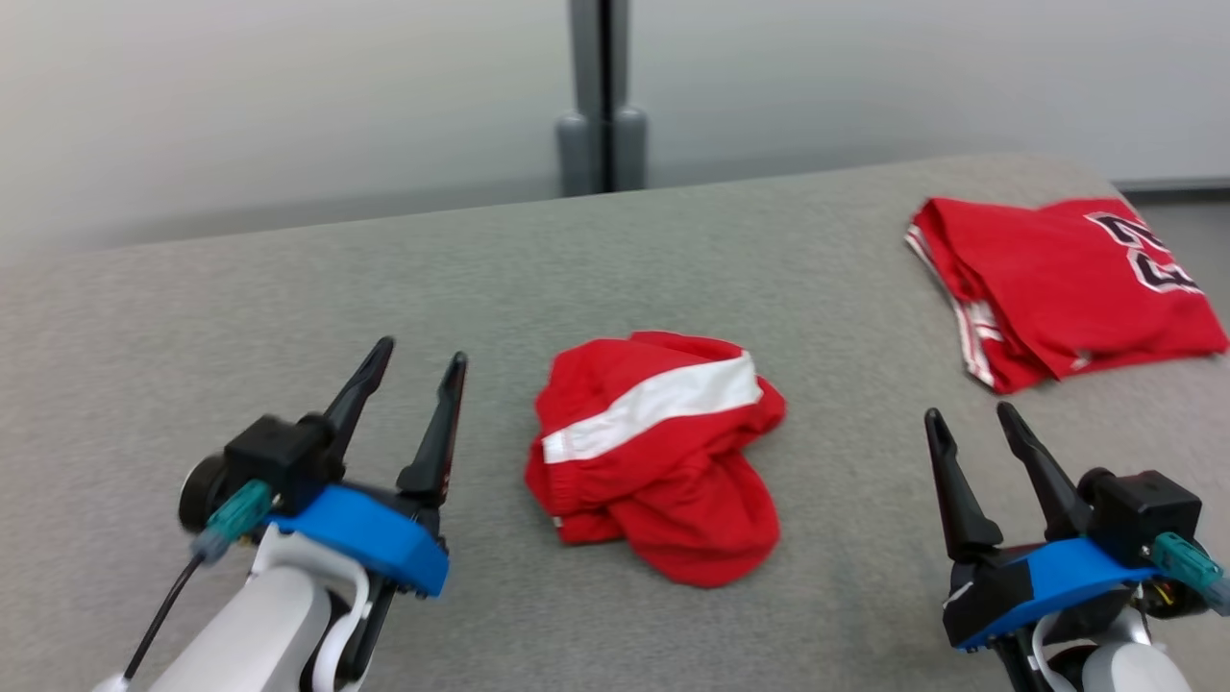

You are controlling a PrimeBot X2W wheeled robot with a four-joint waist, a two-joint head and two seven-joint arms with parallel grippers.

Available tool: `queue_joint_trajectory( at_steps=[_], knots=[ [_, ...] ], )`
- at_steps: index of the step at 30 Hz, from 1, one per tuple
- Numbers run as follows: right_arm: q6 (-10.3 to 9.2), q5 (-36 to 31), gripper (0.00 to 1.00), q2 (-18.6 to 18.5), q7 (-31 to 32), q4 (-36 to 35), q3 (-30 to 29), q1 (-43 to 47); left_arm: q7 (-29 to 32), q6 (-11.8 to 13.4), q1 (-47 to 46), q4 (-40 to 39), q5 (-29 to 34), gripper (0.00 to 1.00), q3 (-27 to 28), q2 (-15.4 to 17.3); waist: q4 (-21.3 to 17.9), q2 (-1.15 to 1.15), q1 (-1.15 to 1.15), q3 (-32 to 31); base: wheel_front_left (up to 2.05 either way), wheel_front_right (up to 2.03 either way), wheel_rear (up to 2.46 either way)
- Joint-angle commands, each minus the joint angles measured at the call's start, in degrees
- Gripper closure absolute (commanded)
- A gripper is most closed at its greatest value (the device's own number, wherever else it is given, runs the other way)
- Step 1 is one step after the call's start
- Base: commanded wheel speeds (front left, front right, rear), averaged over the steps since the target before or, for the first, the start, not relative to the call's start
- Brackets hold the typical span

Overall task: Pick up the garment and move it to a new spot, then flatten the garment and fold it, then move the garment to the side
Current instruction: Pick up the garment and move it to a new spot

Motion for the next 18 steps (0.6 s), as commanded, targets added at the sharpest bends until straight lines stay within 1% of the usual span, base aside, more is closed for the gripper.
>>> queue_joint_trajectory(
  at_steps=[1, 2, 3, 8, 13, 18],
  knots=[
    [0.02, -0.01, 0.00, -0.11, 0.24, -0.46, -0.42, 0.72, -0.63, 0.78, 1.87, -1.15, -0.57, 0.00, 1.37, 0.32, 1.62, 0.00, 0.00, -0.08, 0.00, 0.00, 0.00],
    [0.02, -0.06, 0.00, -0.11, 0.50, -0.72, -0.81, 1.01, -0.93, 1.26, 3.20, -2.10, -0.89, 0.00, 2.29, 0.40, 2.48, 0.00, 0.00, -0.53, 0.00, 0.00, 0.00],
    [0.02, -0.06, 0.00, -0.11, 0.50, -0.72, -0.81, 1.01, -0.93, 1.26, 3.20, -2.10, -0.89, 0.00, 2.29, 0.40, 2.48, 0.00, 0.00, -0.53, 0.00, 0.00, 0.00],
    [0.02, -0.60, 0.00, -0.12, 1.68, -2.02, -2.27, 2.26, -1.37, 3.80, 10.03, -7.00, -1.53, 0.00, 7.96, 0.55, 5.93, 0.00, 0.00, -2.50, 0.00, 0.00, 0.00],
    [0.01, -1.12, 0.00, -0.12, 2.76, -2.50, -2.63, 3.93, -1.38, 4.28, 17.09, -10.78, 0.02, 0.00, 13.89, -0.53, 7.95, 0.00, 0.00, -4.17, 0.00, 0.00, 0.00],
    [0.01, -0.39, 0.00, -0.11, 2.86, -1.76, -2.60, 5.23, -1.40, 3.78, 23.19, -11.91, 2.29, 0.00, 18.44, -2.00, 8.04, 0.00, 0.00, -5.25, 0.00, 0.00, 0.00]
  ],
)
